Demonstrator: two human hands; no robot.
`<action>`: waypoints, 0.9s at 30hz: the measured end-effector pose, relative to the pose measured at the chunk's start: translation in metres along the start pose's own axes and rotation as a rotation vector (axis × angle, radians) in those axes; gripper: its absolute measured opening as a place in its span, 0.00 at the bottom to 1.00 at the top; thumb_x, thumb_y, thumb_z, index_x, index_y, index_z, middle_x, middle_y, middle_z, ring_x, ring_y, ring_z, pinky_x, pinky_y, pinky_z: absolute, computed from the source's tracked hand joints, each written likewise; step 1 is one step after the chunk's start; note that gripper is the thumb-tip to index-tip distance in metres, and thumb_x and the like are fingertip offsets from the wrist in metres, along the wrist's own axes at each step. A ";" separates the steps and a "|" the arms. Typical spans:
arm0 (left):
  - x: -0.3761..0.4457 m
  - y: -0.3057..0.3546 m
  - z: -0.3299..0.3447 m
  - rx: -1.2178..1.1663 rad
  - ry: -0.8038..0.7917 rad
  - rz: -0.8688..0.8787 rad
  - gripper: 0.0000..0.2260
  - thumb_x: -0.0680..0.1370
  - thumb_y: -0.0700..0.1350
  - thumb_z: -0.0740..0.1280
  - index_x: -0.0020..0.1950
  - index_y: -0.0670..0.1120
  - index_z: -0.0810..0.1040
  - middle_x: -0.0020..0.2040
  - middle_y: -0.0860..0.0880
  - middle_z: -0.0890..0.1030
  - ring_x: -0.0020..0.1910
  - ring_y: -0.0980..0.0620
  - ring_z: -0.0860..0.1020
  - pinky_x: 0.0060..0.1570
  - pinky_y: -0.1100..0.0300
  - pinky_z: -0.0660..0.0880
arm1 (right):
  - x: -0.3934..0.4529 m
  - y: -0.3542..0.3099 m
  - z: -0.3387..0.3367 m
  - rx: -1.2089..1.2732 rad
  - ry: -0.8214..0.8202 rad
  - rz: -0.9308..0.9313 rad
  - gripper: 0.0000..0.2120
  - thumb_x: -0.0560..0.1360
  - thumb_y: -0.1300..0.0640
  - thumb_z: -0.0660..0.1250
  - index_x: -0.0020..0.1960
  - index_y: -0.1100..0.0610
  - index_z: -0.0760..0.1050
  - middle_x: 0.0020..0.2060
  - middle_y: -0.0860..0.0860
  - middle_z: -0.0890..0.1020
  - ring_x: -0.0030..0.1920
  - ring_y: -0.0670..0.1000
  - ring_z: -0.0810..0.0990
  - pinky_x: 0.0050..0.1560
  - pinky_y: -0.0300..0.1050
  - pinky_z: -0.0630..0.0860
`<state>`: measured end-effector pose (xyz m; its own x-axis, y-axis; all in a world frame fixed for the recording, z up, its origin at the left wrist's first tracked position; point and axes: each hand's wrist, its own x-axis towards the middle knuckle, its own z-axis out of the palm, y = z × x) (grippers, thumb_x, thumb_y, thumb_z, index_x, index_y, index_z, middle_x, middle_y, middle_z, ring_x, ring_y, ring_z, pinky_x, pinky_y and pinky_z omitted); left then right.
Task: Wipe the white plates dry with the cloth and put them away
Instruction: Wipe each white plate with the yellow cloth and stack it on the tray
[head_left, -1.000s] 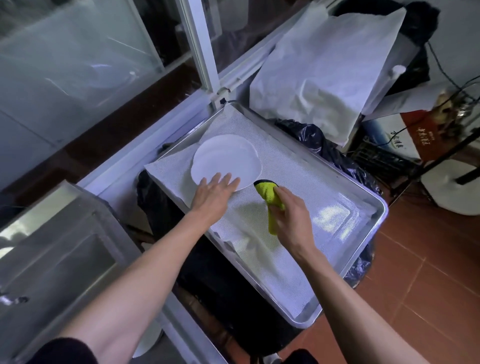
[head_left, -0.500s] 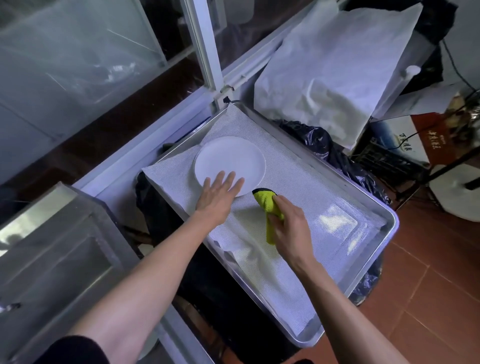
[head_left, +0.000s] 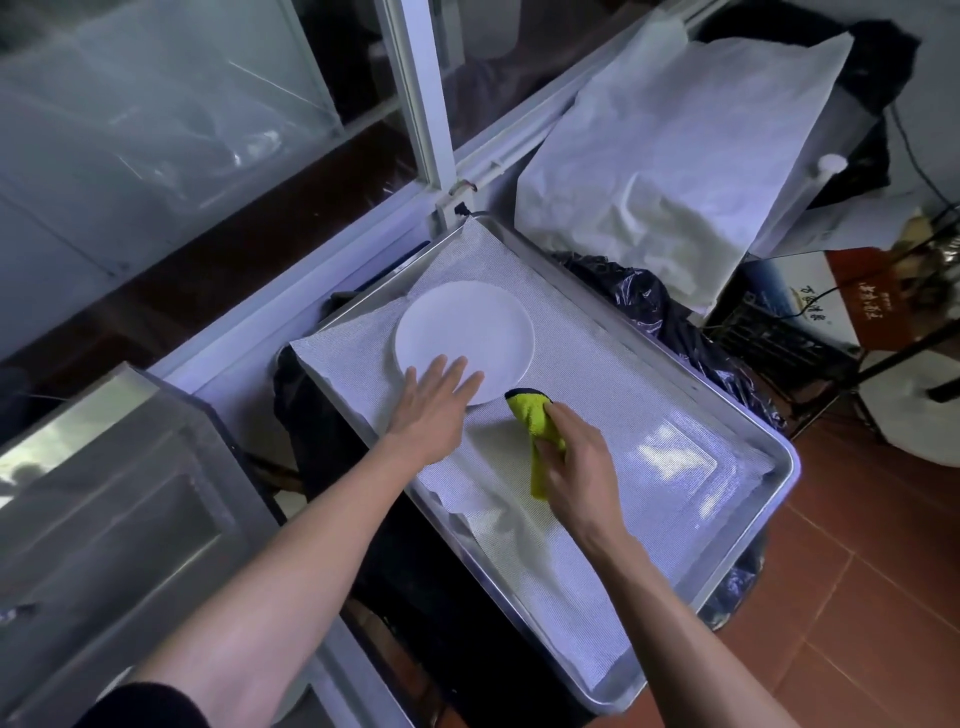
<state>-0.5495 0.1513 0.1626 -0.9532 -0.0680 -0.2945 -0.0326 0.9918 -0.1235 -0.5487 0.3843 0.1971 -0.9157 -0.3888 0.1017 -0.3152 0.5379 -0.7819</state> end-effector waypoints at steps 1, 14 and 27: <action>-0.003 0.001 -0.001 -0.014 0.006 -0.008 0.31 0.82 0.43 0.61 0.83 0.52 0.52 0.83 0.47 0.51 0.82 0.42 0.49 0.76 0.36 0.54 | 0.001 0.000 0.000 -0.001 -0.005 0.007 0.11 0.76 0.66 0.65 0.57 0.56 0.77 0.47 0.47 0.79 0.46 0.59 0.75 0.45 0.54 0.74; -0.100 -0.011 -0.012 -0.135 0.129 -0.090 0.25 0.80 0.40 0.58 0.78 0.49 0.65 0.75 0.49 0.72 0.75 0.45 0.66 0.74 0.46 0.59 | -0.011 -0.048 0.019 0.051 -0.052 -0.158 0.23 0.78 0.65 0.61 0.65 0.44 0.76 0.46 0.41 0.78 0.42 0.52 0.75 0.39 0.50 0.76; -0.261 -0.084 0.036 -0.291 0.202 -0.334 0.20 0.80 0.45 0.63 0.73 0.49 0.74 0.66 0.47 0.76 0.68 0.44 0.72 0.64 0.47 0.70 | -0.082 -0.167 0.102 0.079 -0.177 -0.450 0.15 0.80 0.59 0.64 0.64 0.46 0.71 0.57 0.45 0.78 0.53 0.56 0.79 0.50 0.57 0.79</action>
<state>-0.2874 0.0823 0.2157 -0.9148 -0.3938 -0.0904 -0.4017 0.9105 0.0987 -0.3955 0.2498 0.2566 -0.6341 -0.6949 0.3393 -0.6437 0.2311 -0.7296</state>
